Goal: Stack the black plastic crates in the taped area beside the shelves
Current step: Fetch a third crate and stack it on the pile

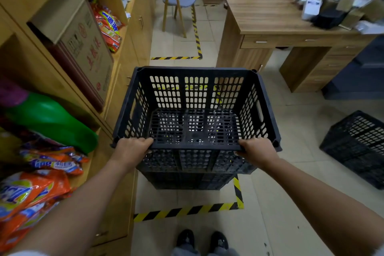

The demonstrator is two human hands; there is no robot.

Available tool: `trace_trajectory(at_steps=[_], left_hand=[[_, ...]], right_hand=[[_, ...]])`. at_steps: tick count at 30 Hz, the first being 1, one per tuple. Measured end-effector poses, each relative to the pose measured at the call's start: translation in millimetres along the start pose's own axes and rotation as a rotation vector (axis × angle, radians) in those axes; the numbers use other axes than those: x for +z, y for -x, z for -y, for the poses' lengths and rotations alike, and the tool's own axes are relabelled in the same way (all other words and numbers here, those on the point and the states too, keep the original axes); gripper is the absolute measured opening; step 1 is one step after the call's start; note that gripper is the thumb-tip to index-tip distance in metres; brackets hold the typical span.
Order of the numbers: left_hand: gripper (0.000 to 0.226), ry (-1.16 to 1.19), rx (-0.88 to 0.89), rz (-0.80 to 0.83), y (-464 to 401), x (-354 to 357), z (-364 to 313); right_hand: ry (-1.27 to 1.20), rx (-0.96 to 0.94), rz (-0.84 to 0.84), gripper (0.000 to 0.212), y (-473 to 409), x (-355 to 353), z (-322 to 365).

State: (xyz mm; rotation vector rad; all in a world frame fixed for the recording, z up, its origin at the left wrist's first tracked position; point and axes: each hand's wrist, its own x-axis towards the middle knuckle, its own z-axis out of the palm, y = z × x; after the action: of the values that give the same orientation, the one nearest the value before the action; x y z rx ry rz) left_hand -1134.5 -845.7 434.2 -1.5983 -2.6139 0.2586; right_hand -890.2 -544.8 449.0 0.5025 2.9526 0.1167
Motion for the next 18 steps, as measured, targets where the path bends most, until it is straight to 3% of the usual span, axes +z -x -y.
trace_trajectory(at_steps=[6, 8, 11, 13, 15, 18], left_hand=[[0.027, -0.035, -0.023, 0.082, -5, 9, 6], [0.027, -0.072, -0.034, 0.114, -6, 17, 9], [0.027, -0.043, -0.042, 0.052, -7, 28, 17], [0.045, 0.022, -0.026, -0.009, -6, 35, 18], [0.078, 0.061, -0.005, -0.057, -5, 36, 14], [0.099, 0.091, 0.004, -0.095, -5, 33, 7]], right_hand=[[-0.028, -0.019, -0.040, 0.025, -16, 14, 5], [-0.018, -0.032, -0.087, 0.034, -16, 25, 7], [-0.054, -0.021, -0.126, 0.037, -15, 31, 7], [-0.078, -0.010, -0.123, 0.055, -13, 34, 8], [-0.037, -0.008, -0.115, 0.078, -12, 36, 9], [0.024, 0.006, -0.120, 0.078, -7, 35, 11]])
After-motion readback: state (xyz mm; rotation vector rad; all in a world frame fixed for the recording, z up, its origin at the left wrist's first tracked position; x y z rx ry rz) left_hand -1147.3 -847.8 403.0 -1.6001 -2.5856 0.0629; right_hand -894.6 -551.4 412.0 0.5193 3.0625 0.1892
